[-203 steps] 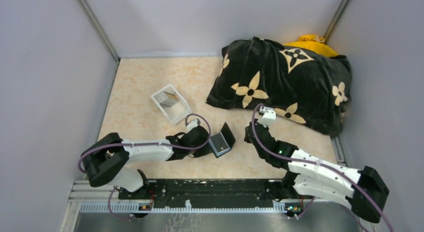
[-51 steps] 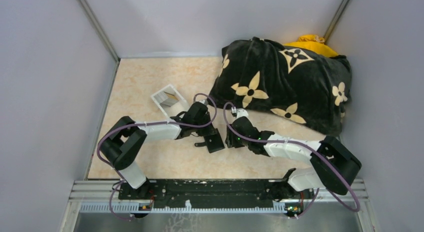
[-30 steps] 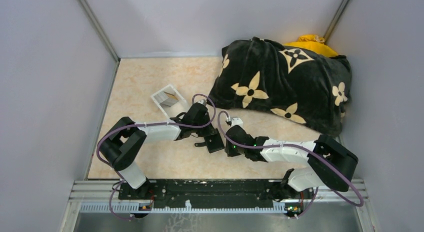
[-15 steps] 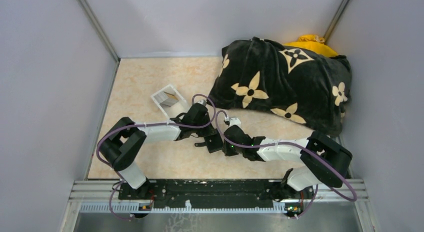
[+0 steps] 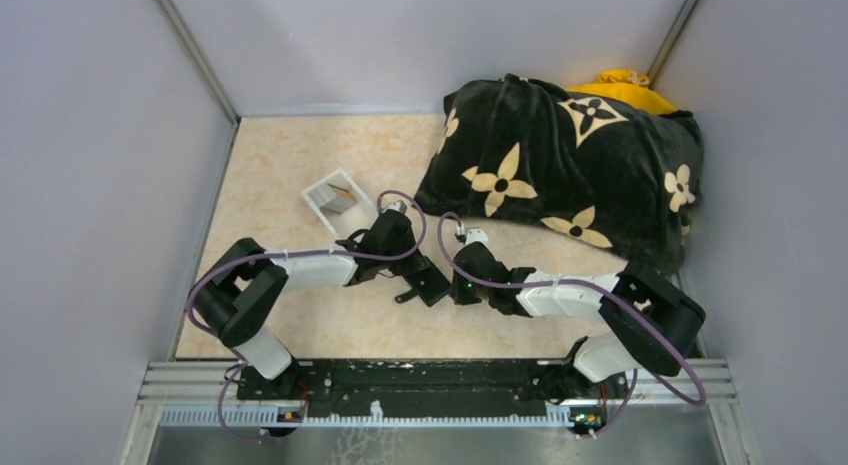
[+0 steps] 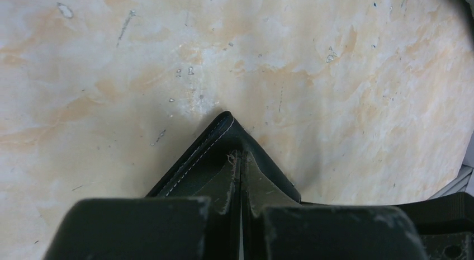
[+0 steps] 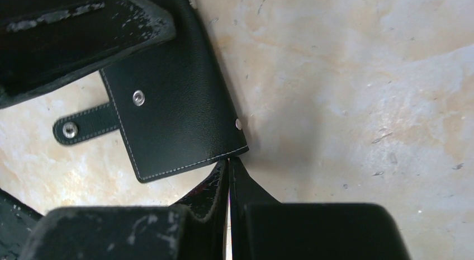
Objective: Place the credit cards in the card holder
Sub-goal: Close the card holder at the center of the board.
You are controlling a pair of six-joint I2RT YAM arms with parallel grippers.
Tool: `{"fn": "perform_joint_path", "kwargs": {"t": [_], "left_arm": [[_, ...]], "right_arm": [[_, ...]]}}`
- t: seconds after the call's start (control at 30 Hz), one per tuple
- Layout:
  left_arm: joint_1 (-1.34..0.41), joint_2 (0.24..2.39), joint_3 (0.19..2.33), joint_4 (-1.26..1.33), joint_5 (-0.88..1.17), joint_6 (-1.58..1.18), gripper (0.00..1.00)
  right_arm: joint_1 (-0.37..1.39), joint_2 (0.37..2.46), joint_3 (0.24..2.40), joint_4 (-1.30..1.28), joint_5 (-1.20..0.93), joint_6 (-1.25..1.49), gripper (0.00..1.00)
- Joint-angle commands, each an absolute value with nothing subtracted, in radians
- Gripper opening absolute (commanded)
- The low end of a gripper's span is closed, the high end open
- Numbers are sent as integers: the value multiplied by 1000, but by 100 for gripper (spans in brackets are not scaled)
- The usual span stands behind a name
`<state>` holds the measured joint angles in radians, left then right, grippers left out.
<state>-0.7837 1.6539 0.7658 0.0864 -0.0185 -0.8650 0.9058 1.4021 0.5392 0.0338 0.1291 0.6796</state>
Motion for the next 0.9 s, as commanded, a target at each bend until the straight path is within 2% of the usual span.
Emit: {"fn": "perform_joint_path", "kwargs": {"t": [0.0, 0.87], "left_arm": [[-792, 1683, 691, -143, -36, -845, 0], [-835, 1617, 637, -158, -37, -907, 0]], "right_arm": [[866, 1425, 605, 134, 153, 649, 0], [767, 1677, 831, 152, 74, 535, 0]]}}
